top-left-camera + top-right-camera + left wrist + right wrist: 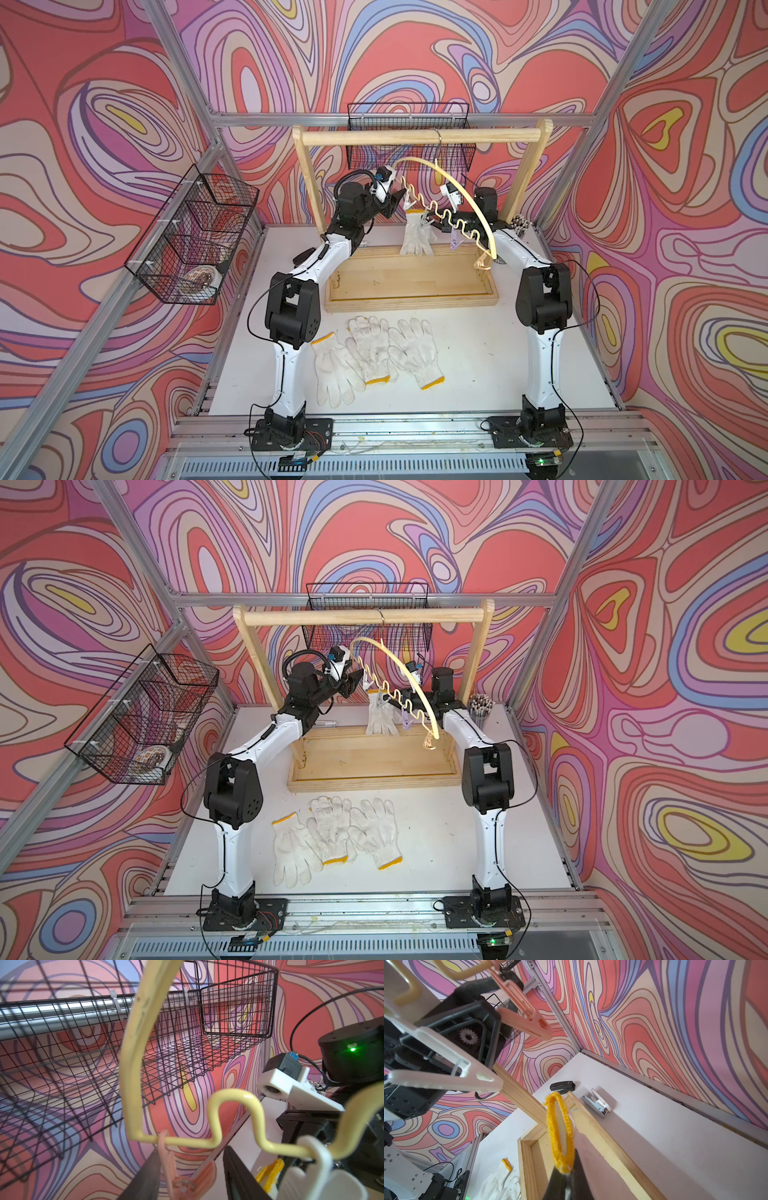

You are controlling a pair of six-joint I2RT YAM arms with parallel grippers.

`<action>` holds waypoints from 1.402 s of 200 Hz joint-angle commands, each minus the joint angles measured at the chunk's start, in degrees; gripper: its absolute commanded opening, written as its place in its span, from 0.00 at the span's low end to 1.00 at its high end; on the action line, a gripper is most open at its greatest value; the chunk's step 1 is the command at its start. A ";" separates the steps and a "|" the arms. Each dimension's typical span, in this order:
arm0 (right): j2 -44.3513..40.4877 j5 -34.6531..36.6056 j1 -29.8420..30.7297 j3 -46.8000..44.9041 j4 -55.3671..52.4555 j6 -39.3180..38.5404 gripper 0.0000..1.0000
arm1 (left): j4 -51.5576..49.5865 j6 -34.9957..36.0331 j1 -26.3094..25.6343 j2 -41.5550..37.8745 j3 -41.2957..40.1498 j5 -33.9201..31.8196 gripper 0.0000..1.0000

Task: Clip the gloves onto a hanger to dry
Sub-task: Open the clamp at the hanger.

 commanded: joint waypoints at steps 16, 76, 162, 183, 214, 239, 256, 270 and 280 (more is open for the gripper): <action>-0.13 -0.95 -0.14 0.09 0.33 -0.67 0.00 | -1.81 2.09 0.53 0.15 1.16 0.53 0.46; -0.10 -2.08 -0.14 0.14 0.88 -0.58 0.00 | -2.22 1.41 0.67 0.17 2.13 0.92 0.28; 2.96 -7.58 0.20 5.00 6.46 4.67 0.00 | 0.40 -9.26 3.01 -1.28 0.79 6.91 0.08; 4.31 -8.38 0.59 7.54 6.03 4.90 0.00 | 2.15 -12.53 3.82 -1.51 0.47 8.95 0.02; 5.58 -9.59 0.81 9.26 6.74 6.26 0.00 | 3.74 -16.33 5.01 -1.62 0.56 12.45 0.00; 6.28 -10.10 1.39 10.36 6.42 6.54 0.00 | 8.13 -22.79 6.41 -0.79 1.16 16.29 0.00; 6.87 -10.11 1.78 11.37 6.00 6.68 0.00 | 10.18 -25.46 7.00 -0.14 1.69 17.80 0.00; 7.62 -10.36 1.98 12.79 5.01 6.69 0.00 | 9.50 -25.36 7.07 0.06 2.21 18.64 0.00; 8.29 -10.33 2.08 14.03 4.31 6.62 0.00 | 8.16 -24.69 7.12 0.06 2.60 19.29 0.00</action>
